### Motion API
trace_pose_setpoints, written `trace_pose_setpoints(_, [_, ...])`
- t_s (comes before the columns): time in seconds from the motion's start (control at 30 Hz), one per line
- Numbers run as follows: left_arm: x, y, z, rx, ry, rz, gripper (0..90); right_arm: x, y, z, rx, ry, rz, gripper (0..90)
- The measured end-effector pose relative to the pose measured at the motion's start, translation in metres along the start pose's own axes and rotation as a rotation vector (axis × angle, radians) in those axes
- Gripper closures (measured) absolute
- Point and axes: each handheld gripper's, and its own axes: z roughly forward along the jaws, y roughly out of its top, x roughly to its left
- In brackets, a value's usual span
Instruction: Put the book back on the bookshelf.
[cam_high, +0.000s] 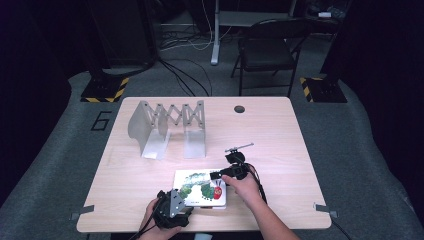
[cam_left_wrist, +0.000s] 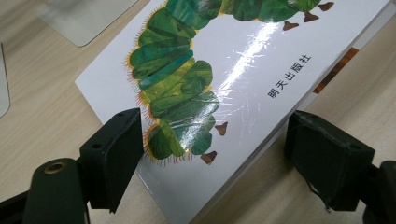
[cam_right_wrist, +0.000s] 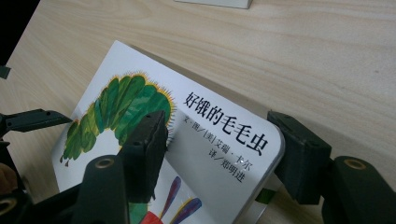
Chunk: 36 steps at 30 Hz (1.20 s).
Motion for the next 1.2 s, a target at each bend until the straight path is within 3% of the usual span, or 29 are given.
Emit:
trace_pose_setpoints(0.2, [0.005, -0.001, -0.002, 0.04, -0.014, -0.043, 14.3, 0.0, 0.0, 0.0, 0.002, 0.0, 0.003, 39.7])
trace_pose_setpoints(0.43, [0.011, -0.003, 0.0, 0.062, -0.038, -0.136, 12.1, 0.0, 0.0, 0.0, -0.003, 0.003, 0.008, 39.6])
trace_pose_setpoints(0.73, [0.015, -0.002, -0.002, 0.094, -0.068, -0.14, 13.3, 0.0, 0.0, 0.0, -0.006, 0.007, 0.008, 39.5])
trace_pose_setpoints(1.2, [0.027, -0.005, 0.002, 0.118, -0.125, -0.192, 11.1, -0.001, 0.0, 0.001, -0.002, 0.01, 0.013, 39.5])
